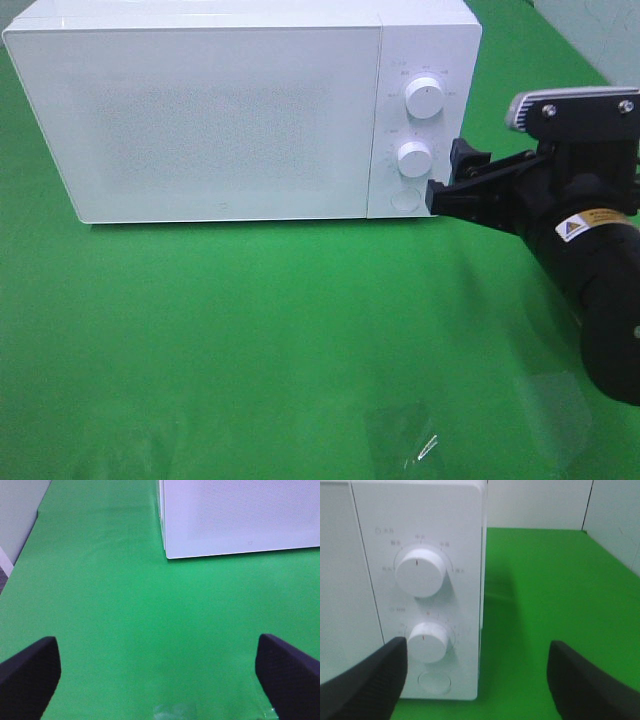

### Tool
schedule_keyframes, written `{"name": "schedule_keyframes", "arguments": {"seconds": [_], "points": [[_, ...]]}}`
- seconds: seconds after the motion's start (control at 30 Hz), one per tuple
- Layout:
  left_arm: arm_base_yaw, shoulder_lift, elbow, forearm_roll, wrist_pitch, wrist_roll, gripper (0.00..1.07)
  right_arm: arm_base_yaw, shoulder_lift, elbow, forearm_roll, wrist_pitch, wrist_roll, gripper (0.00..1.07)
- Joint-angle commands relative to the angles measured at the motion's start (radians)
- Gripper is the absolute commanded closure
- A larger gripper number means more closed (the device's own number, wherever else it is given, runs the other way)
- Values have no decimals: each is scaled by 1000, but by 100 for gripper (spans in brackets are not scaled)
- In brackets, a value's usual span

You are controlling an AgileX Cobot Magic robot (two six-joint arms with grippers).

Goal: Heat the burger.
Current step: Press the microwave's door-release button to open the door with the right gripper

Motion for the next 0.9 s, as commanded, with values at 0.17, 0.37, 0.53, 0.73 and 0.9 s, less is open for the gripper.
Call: {"name": "schedule_keyframes", "arguments": {"seconds": [0.17,0.37,0.53,0.73,0.9], "points": [[0,-24,2,0,-14,1,9,104,73,-3,100,-110,-5,31],[0,-24,2,0,-14,1,9,148,85,-3,89,-100,60,31],[0,-24,2,0,-14,1,9,148,85,-3,85,-83,153,32],[0,-24,2,0,-14,1,9,148,85,-3,85,-72,415,43],[0,-24,2,0,-14,1,9,148,85,-3,85,-72,631,58]]}}
